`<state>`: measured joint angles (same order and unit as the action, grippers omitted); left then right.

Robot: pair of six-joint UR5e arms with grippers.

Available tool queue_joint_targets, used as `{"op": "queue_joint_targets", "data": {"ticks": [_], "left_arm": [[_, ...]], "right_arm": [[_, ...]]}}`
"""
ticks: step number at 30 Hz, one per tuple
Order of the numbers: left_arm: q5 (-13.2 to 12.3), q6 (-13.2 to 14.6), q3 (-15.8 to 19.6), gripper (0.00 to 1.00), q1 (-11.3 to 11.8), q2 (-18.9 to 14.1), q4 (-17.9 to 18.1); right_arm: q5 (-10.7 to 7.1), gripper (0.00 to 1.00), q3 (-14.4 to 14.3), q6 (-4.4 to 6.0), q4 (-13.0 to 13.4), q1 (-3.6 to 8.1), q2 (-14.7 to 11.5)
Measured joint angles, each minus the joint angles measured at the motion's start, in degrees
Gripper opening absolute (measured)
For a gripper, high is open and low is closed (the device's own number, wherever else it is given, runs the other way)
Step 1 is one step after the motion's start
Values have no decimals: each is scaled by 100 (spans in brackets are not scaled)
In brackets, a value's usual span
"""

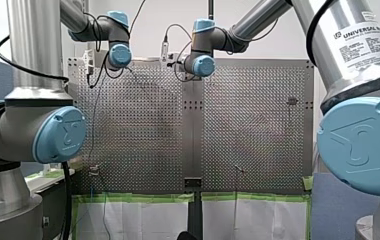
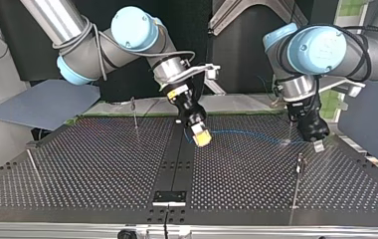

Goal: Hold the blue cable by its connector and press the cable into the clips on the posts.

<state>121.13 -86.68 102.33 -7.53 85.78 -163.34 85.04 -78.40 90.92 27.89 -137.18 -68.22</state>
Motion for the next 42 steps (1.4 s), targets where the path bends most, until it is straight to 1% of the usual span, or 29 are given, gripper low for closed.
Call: {"op": "queue_joint_targets", "data": {"ticks": [7,13,17,26,36,42], "left_arm": [[-178,-40,-6,0,170,16,9],[-380,-57,-108,0,292,216,-9],[-484,-62,-195,0,358,335,-1],[-705,-107,-359,0,550,369,-6],[-912,-143,-388,0,706,375,3],[-1098,-157,-461,0,788,474,7]], "right_arm": [[-4,0,84,58,-14,8,76],[-4,0,132,120,-21,40,97],[-4,0,134,127,-26,57,102],[-3,0,137,129,-22,70,116],[-2,0,135,129,-20,80,120],[15,0,135,129,-5,121,142]]}}
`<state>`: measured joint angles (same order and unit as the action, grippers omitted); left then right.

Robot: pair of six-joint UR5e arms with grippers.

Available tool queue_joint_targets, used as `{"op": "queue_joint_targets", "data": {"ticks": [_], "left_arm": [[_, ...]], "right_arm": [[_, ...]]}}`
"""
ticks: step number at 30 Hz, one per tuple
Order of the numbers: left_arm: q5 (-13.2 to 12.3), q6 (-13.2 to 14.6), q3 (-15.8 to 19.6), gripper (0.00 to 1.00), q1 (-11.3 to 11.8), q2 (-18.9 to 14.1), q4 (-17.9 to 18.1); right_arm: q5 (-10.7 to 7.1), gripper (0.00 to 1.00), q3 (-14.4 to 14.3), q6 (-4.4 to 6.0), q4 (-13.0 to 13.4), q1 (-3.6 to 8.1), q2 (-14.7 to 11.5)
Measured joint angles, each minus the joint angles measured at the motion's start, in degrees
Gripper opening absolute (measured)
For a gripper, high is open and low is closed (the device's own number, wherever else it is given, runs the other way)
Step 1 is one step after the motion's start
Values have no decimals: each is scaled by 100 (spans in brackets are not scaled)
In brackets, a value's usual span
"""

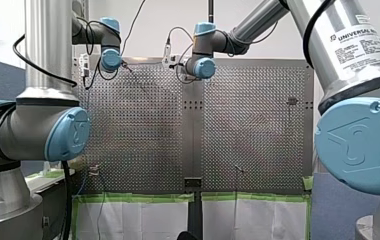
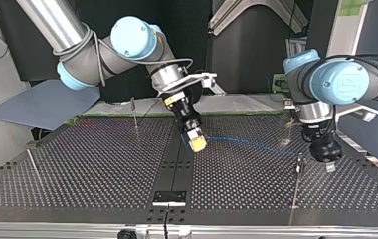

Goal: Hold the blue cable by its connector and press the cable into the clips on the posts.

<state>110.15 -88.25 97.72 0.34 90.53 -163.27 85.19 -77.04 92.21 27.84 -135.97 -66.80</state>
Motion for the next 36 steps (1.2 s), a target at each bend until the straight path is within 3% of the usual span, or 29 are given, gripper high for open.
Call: {"op": "queue_joint_targets", "data": {"ticks": [15,25,36], "left_arm": [[-393,-250,-252,0,171,198,20],[-538,-342,-268,0,252,299,76],[-810,-393,-379,0,307,502,137]], "right_arm": [[-15,0,87,7,43,133,199],[-54,0,374,37,9,253,324],[-117,0,744,78,-127,303,586]]}}
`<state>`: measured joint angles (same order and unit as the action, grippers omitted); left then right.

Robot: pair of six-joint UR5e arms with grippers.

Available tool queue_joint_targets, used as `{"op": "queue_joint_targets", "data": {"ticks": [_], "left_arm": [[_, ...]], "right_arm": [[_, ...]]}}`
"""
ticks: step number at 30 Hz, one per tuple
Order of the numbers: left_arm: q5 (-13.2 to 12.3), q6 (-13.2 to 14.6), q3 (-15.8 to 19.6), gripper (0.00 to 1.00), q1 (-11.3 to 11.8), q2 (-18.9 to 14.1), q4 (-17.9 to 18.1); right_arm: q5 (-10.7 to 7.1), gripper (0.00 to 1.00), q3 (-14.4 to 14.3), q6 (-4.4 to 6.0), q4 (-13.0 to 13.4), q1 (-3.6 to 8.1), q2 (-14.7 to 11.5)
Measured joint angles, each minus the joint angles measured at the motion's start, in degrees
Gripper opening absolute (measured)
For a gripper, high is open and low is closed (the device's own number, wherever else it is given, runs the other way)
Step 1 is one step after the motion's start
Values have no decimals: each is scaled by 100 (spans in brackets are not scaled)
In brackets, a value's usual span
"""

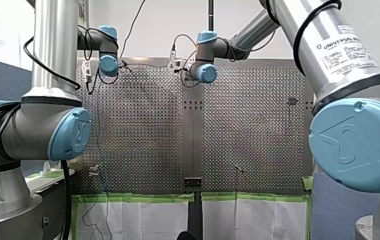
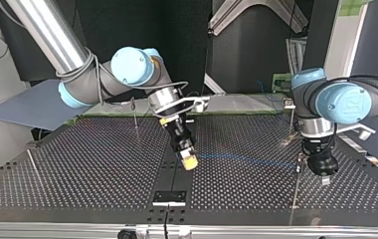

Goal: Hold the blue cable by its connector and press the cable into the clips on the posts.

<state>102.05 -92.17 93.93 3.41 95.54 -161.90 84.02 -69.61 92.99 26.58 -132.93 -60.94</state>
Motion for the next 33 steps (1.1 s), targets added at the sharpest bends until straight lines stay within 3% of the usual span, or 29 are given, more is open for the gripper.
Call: {"op": "queue_joint_targets", "data": {"ticks": [8,16,17,18,19,20,21,22,23,24,25,33], "left_arm": [[-56,-173,-32,0,7,10,71],[-18,-338,-33,0,9,11,46],[-20,-383,-31,9,9,11,45],[-23,-420,-30,9,9,11,44],[-25,-457,-30,19,9,11,42],[-27,-501,-29,42,9,11,40],[-25,-531,-29,42,9,11,36],[-21,-559,-28,58,9,11,25],[-17,-589,-27,84,10,11,5],[-10,-605,-27,84,12,11,-11],[3,-617,-24,100,14,11,-30],[324,-685,-1,100,17,8,-361]], "right_arm": [[-16,0,229,31,-132,51,208],[-31,0,265,36,-190,68,262],[-30,0,265,34,-201,69,265],[-29,0,265,30,-212,68,267],[-28,0,265,24,-227,67,268],[-28,0,265,20,-237,65,267],[-28,0,264,17,-246,63,268],[-28,0,264,14,-260,60,268],[-27,0,265,11,-271,57,269],[-26,0,265,8,-281,53,269],[-26,0,265,6,-293,48,269],[-27,0,262,-4,-357,33,270]]}}
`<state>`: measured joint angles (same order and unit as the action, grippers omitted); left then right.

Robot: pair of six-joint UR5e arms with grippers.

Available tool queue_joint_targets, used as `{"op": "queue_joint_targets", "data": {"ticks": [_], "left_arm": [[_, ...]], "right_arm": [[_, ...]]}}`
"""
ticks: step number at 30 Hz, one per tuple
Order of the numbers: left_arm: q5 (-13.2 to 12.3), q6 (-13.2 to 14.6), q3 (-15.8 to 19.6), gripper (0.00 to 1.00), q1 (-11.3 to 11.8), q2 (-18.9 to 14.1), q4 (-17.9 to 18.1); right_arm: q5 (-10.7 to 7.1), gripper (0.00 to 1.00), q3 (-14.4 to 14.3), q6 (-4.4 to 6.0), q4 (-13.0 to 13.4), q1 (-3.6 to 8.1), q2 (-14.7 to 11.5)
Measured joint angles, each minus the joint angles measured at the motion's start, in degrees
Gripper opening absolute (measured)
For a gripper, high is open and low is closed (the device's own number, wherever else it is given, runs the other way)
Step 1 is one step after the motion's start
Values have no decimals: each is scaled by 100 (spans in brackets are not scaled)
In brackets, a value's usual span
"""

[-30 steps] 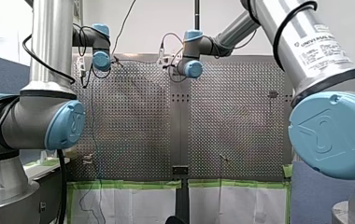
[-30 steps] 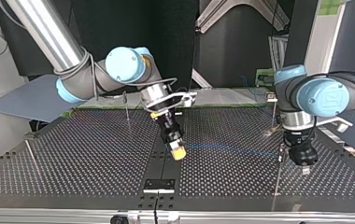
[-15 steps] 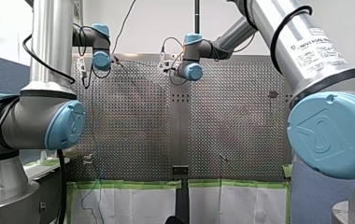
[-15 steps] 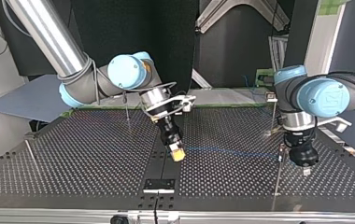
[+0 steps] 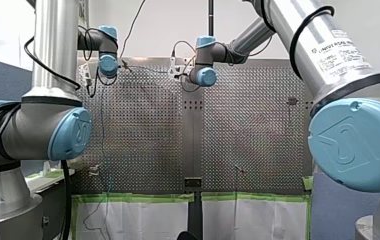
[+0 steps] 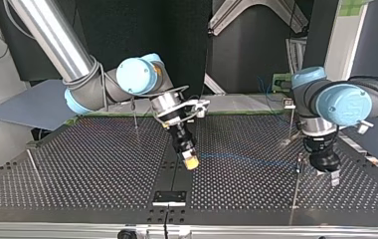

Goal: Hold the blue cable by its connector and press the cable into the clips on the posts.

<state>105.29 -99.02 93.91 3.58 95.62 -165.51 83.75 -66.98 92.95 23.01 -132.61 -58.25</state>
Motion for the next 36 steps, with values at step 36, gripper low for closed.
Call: {"op": "queue_joint_targets", "data": {"ticks": [36], "left_arm": [[-726,-761,1382,100,54,-1405,-951]], "right_arm": [[0,0,1,-13,-45,-24,-5]]}}
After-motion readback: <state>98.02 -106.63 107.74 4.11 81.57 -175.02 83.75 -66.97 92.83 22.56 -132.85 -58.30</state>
